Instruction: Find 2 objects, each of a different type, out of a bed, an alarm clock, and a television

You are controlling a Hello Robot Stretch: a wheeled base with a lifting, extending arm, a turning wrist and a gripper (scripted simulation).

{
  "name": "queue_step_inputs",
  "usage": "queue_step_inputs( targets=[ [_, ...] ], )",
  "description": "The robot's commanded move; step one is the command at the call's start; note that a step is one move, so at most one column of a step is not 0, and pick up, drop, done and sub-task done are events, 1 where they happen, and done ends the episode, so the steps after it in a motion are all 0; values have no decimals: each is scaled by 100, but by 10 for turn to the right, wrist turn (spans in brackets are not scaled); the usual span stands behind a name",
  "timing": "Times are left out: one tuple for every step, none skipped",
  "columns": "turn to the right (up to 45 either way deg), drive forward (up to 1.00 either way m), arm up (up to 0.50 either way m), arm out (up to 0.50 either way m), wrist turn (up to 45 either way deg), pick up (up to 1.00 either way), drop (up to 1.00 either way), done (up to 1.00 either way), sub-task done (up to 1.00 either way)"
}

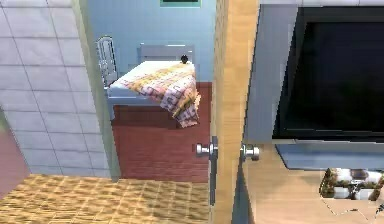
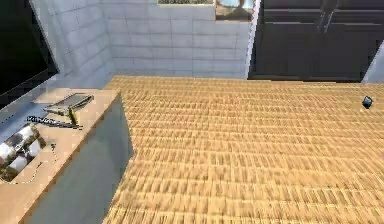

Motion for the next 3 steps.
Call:
queue_step_inputs(
  targets=[
    [-360, 0, 0, 0, 0, 0, 0, 0, 0],
    [0, 55, 0, 0, 0, 0, 0, 0, 0],
    [390, 0, 0, 0, 0, 0, 0, 0, 0]
  ],
)
